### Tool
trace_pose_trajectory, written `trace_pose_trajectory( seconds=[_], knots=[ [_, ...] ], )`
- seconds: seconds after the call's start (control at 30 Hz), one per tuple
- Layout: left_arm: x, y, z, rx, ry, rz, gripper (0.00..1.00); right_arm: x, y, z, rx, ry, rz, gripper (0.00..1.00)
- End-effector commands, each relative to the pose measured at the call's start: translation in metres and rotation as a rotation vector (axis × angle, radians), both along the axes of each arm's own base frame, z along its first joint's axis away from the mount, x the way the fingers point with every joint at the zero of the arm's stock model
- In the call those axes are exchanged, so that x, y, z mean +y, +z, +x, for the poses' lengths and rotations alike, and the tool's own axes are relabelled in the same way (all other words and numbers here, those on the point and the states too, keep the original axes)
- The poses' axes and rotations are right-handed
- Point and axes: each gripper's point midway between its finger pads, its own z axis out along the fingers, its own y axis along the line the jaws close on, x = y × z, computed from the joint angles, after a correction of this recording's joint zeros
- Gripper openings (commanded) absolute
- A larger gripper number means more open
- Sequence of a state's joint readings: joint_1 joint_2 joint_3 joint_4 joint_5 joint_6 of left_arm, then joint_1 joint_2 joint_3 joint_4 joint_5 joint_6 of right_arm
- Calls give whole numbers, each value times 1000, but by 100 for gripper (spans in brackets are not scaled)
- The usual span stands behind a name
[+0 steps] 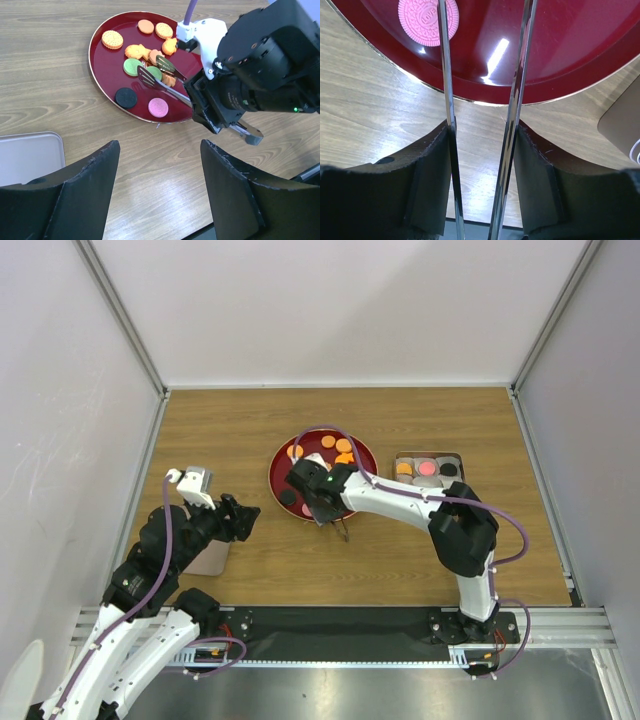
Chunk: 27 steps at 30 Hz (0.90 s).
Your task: Pack the cookies
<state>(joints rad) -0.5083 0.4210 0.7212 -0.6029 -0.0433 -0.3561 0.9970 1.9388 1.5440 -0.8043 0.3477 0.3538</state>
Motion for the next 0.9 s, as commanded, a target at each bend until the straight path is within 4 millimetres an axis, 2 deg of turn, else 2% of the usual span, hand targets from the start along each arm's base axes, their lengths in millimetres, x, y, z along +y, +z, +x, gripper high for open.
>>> trace_pose_trajectory(
  seconds=[0.0, 0.37, 0.73, 0.87],
  knots=[
    [0, 7, 3, -32, 0, 4, 72, 1, 11, 7, -41, 2, -27, 51],
    [-1, 6, 3, -30, -2, 3, 72, -1, 21, 2, -38, 5, -16, 36],
    [0, 8, 3, -34, 0, 1, 72, -11, 66, 1, -89, -15, 89, 35],
    [-1, 7, 3, -32, -1, 2, 72, -16, 72, 1, -78, -22, 138, 34]
  ],
)
